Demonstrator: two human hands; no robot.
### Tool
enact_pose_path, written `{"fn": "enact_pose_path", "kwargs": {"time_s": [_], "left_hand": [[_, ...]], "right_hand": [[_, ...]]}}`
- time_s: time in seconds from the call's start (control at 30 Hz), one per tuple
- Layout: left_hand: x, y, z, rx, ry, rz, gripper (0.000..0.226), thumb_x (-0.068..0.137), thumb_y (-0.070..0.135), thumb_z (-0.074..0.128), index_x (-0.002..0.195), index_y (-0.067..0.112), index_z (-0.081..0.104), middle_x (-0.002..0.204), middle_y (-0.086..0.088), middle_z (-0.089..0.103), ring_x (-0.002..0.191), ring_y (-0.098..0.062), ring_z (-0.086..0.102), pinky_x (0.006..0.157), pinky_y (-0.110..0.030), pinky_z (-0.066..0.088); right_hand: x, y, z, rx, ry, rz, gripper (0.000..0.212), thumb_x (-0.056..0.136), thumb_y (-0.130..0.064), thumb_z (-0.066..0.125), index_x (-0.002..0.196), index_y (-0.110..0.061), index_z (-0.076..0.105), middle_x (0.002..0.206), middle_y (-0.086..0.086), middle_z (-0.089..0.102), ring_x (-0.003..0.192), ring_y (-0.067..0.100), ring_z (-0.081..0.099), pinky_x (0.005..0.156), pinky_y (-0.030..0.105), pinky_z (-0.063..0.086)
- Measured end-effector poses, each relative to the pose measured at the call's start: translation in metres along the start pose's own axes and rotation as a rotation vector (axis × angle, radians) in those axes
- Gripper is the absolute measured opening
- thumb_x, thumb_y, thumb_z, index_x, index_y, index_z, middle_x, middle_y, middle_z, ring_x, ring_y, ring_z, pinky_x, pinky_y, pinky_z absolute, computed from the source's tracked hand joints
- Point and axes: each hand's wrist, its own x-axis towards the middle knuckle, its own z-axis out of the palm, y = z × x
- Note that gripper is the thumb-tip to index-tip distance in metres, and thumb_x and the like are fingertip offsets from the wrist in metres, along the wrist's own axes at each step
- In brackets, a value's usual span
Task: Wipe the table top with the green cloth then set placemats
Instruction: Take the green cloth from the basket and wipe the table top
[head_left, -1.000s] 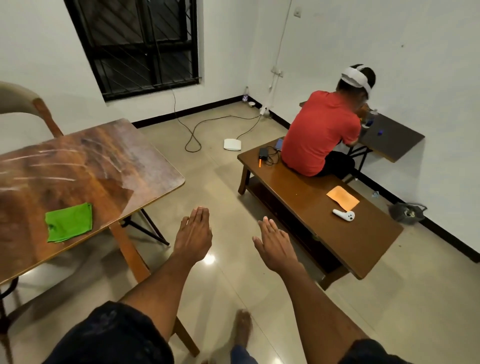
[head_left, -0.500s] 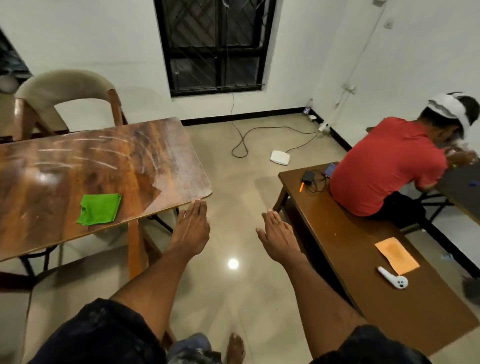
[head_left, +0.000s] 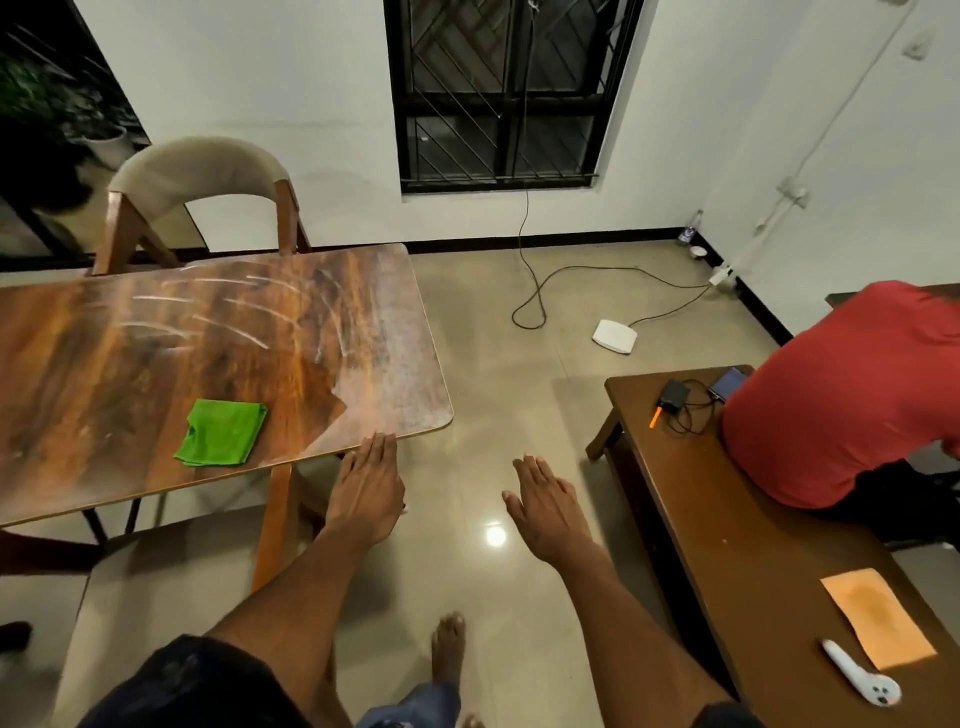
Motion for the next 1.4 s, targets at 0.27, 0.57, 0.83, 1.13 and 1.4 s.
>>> {"fn": "enact_pose_path", "kwargs": {"time_s": [0.27,0.57,0.83,1.13,1.4], "left_hand": [[0.105,0.009,-0.012,-0.091,-0.002,-0.045,0.063,0.113,0.029,0.024,0.167,0.008,-0.002,0.176,-0.009,0.000,0.163,-0.024,0.002,0.132,-0.041,0.008],[0.171,-0.018,-0.049,-0.132,0.092,-0.150,0.064,0.111,0.028,0.029,0.167,0.008,0.006,0.176,-0.008,0.007,0.163,-0.022,0.007,0.131,-0.043,0.012],[0.191,-0.063,-0.052,-0.187,0.106,-0.309,0.065,0.111,0.027,0.027,0.167,0.009,-0.001,0.176,-0.009,-0.002,0.163,-0.024,-0.002,0.131,-0.043,0.008],[0.224,-0.082,-0.072,-0.155,0.149,-0.488,0.065,0.112,0.027,0.029,0.166,0.005,0.000,0.175,-0.014,0.001,0.163,-0.029,0.002,0.129,-0.045,0.015],[0.188,-0.105,-0.048,-0.254,0.136,-0.862,0.065,0.111,0.027,0.030,0.167,0.008,0.005,0.176,-0.008,0.004,0.163,-0.022,0.004,0.129,-0.042,0.015]], "right_hand": [[0.091,0.037,-0.038,-0.029,-0.004,0.024,0.058,0.114,-0.042,0.027,0.164,-0.014,0.021,0.175,0.008,0.014,0.163,0.024,0.009,0.128,0.042,0.019],[0.197,0.014,-0.081,-0.080,0.016,-0.099,0.059,0.113,-0.043,0.025,0.164,-0.014,0.022,0.175,0.010,0.017,0.163,0.025,0.010,0.127,0.041,0.020],[0.281,-0.025,-0.094,-0.145,-0.007,-0.314,0.056,0.114,-0.042,0.029,0.162,-0.014,0.026,0.173,0.010,0.021,0.162,0.025,0.016,0.125,0.042,0.024],[0.386,-0.064,-0.129,-0.264,-0.063,-0.570,0.055,0.114,-0.040,0.031,0.161,-0.011,0.027,0.169,0.010,0.029,0.159,0.027,0.023,0.120,0.042,0.030],[0.435,-0.134,-0.113,-0.322,-0.177,-0.847,0.061,0.114,-0.040,0.032,0.165,-0.009,0.021,0.173,0.013,0.022,0.161,0.028,0.019,0.124,0.043,0.026]]}}
